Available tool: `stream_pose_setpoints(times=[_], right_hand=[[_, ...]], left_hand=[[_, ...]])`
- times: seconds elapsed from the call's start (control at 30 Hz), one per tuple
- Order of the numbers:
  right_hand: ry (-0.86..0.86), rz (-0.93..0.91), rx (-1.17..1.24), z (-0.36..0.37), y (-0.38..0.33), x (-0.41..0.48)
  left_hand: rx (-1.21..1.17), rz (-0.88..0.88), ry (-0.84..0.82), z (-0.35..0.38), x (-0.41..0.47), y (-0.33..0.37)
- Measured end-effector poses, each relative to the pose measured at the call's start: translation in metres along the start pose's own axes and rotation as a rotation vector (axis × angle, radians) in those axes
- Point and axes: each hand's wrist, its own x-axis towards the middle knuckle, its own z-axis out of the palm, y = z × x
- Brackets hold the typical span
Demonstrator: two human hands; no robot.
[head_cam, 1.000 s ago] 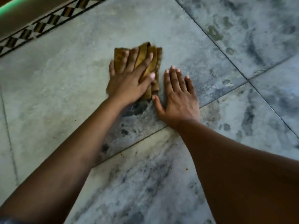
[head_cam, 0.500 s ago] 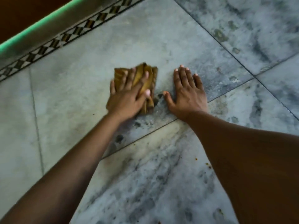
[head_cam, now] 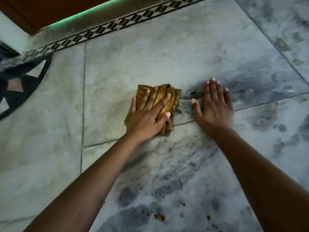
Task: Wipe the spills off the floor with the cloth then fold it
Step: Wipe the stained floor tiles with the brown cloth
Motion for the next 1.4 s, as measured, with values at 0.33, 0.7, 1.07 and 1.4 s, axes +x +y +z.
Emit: stream_pose_setpoints(times=[0.33,0.7,1.07,1.4], right_hand=[[-0.008,-0.004,-0.036,0.003,-0.009,-0.005],[-0.022,0.012,-0.037,0.000,-0.010,-0.004],[-0.003,0.013,-0.023,0.001,-0.009,-0.006],[0.025,0.011,-0.031,0.003,-0.010,-0.004]], left_hand=[[-0.120,-0.447,0.011,-0.017,0.069,-0.053],[-0.036,-0.157,-0.002,-0.012,0.038,-0.029],[-0.138,-0.915,0.174,0.003,-0.028,-0.024],[-0.083,-0.294,0.028,-0.020,0.088,-0.028]])
